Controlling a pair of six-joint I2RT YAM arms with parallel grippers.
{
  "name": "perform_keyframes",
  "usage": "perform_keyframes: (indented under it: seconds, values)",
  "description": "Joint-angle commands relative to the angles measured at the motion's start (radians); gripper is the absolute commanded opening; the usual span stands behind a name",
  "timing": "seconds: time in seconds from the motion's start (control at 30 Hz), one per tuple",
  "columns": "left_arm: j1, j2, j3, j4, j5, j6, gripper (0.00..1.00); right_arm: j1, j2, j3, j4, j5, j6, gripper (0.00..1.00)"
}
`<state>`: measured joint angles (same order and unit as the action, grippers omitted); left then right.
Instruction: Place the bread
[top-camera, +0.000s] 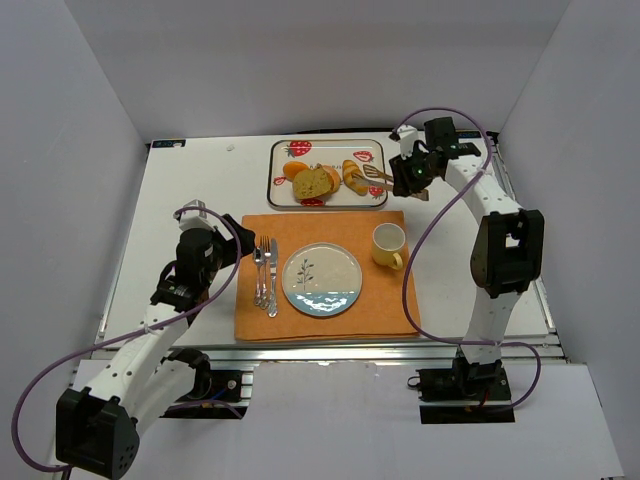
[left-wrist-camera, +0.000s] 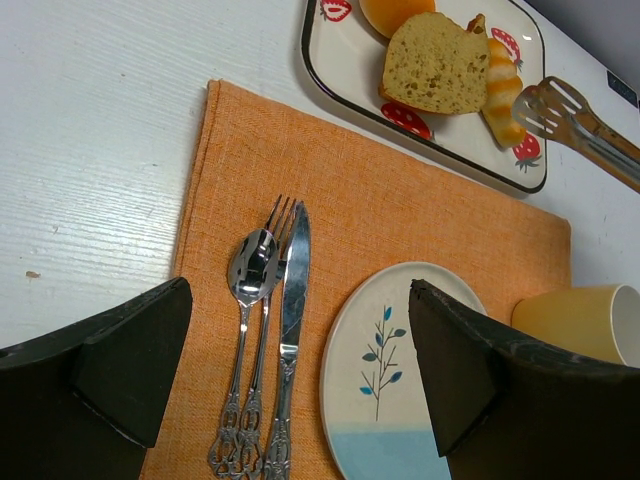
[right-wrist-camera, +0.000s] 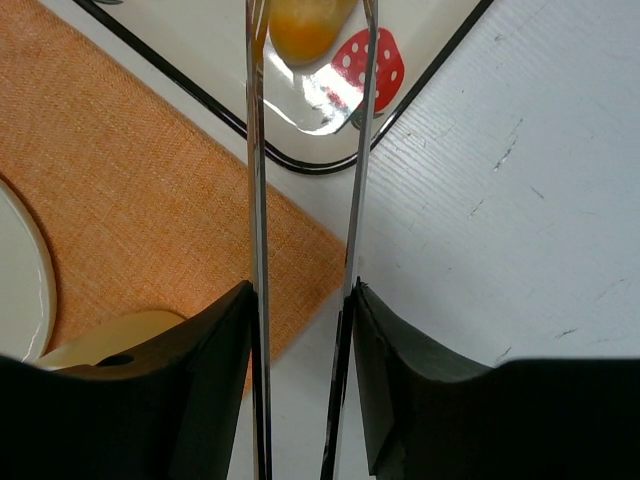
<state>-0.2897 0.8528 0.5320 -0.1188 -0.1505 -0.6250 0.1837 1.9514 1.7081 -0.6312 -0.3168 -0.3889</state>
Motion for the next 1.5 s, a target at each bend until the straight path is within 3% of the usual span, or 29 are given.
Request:
perform_keyframes:
  seconds: [0.0,0.5,1.03,1.2,1.47]
  values:
    - [0.006,0.0,0.031,0.018,-0.012,0.01,0.98,0.003,-0.04,-0.014,0.002,0.013,-0.002,0.49]
    - [0.006,0.012,0.019,0.039,-0.015,0.008,0.98,0.003,-0.115,-0.091,-0.002,0.031,-0.01,0.51]
    - [0.006,0.02,0.022,0.042,-0.017,0.013,0.98,0.016,-0.034,-0.059,-0.025,0.042,0.01,0.5]
    - [0.006,0.02,0.02,0.048,-0.015,0.008,0.98,0.016,-0.019,-0.044,-0.027,0.047,0.018,0.43]
    - [0.006,0.023,0.04,0.03,-0.021,0.022,0.98,0.016,-0.048,-0.028,-0.01,0.047,0.012,0.19]
